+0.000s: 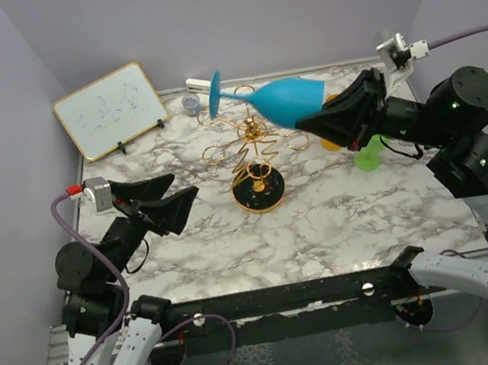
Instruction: Take the wine glass off the wine glass rack
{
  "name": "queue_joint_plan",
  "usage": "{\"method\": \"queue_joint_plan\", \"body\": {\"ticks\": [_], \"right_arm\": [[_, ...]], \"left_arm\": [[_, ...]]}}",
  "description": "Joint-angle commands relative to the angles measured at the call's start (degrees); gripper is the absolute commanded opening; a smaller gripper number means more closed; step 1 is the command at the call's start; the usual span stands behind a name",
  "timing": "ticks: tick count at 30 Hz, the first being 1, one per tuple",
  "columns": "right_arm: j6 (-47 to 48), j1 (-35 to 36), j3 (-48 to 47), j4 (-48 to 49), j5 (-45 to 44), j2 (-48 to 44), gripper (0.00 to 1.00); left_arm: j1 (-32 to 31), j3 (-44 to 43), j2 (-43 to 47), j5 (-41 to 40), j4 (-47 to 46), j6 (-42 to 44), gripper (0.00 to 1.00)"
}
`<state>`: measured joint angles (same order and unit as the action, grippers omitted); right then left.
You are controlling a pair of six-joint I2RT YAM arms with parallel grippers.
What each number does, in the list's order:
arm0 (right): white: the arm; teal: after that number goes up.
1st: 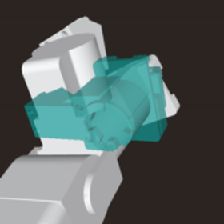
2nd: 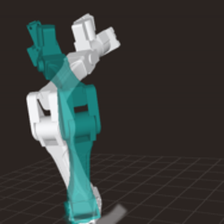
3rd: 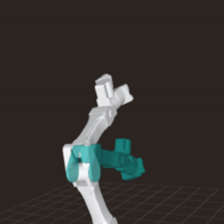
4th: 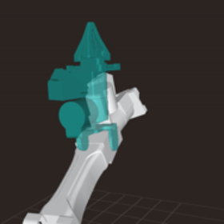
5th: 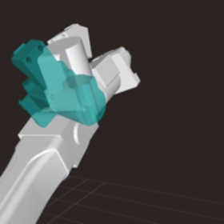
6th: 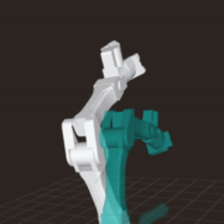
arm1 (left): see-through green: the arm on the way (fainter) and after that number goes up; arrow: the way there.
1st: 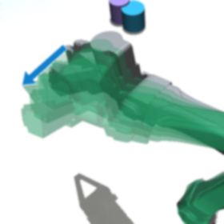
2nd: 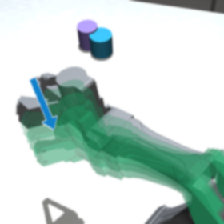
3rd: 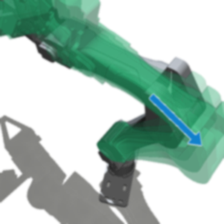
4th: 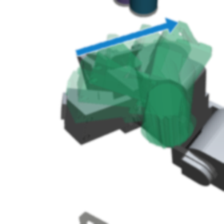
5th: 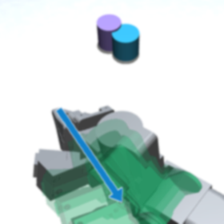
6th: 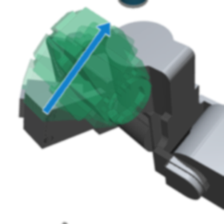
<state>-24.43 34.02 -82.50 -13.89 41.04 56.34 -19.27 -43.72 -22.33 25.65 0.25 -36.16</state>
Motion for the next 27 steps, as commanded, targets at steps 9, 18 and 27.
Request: {"method": "queue_joint_plan", "body": {"ticks": [9,18,27], "right_arm": [[15.2,-1.1,-32.2,-32.9,-72.7,27.7,0.01],[7.0,-30.0,-48.9,-40.6,-49.7,44.4,0.01],[-0.2,-50.4,-29.9,-35.4,-40.9,40.2,0.01]], "left_arm": [[-0.2,-5.9,-12.9,-33.9,28.8,14.6,0.72],[-0.2,-1.6,-19.6,-38.1,28.2,17.3,0.71],[-0.1,3.1,-18.0,-39.0,26.1,17.0,0.71]]}}
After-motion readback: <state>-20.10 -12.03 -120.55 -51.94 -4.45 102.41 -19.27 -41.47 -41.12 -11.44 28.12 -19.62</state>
